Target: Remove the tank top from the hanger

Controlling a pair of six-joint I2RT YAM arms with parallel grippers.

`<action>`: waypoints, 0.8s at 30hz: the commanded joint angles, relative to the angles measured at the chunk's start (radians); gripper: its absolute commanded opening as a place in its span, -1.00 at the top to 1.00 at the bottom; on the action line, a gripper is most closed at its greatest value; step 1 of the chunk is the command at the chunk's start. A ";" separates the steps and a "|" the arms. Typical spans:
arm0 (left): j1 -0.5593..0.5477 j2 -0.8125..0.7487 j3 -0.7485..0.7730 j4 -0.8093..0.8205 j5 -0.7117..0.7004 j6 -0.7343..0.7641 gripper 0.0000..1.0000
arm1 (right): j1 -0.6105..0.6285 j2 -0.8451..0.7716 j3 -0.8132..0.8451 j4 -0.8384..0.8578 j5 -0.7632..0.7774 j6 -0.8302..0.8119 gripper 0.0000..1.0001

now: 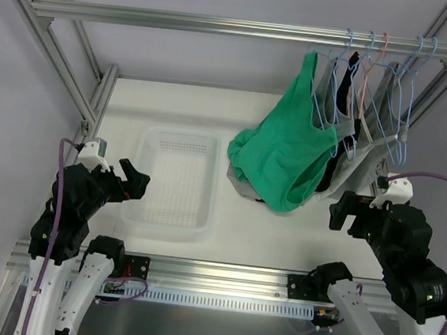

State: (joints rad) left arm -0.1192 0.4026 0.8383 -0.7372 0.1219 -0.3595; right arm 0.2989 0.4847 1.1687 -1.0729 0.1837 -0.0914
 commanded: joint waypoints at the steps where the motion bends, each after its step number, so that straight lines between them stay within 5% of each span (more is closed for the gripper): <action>1: -0.011 0.001 -0.002 0.035 -0.001 -0.010 -0.97 | 0.006 0.008 0.040 0.010 0.029 -0.007 -0.99; 12: -0.011 -0.002 -0.004 0.035 0.002 -0.009 -0.97 | 0.005 0.009 0.088 0.067 -0.081 -0.008 -0.99; 20: -0.011 -0.001 -0.005 0.035 0.007 -0.010 -0.97 | 0.005 0.259 0.368 0.119 -0.161 -0.046 -0.99; 24: -0.013 0.008 -0.005 0.036 0.013 -0.010 -0.97 | 0.006 0.432 0.529 0.114 -0.116 -0.105 -0.70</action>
State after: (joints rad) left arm -0.1192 0.4026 0.8383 -0.7372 0.1226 -0.3595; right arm 0.2989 0.8055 1.6089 -1.0042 0.0593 -0.1375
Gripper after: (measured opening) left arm 0.986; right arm 0.890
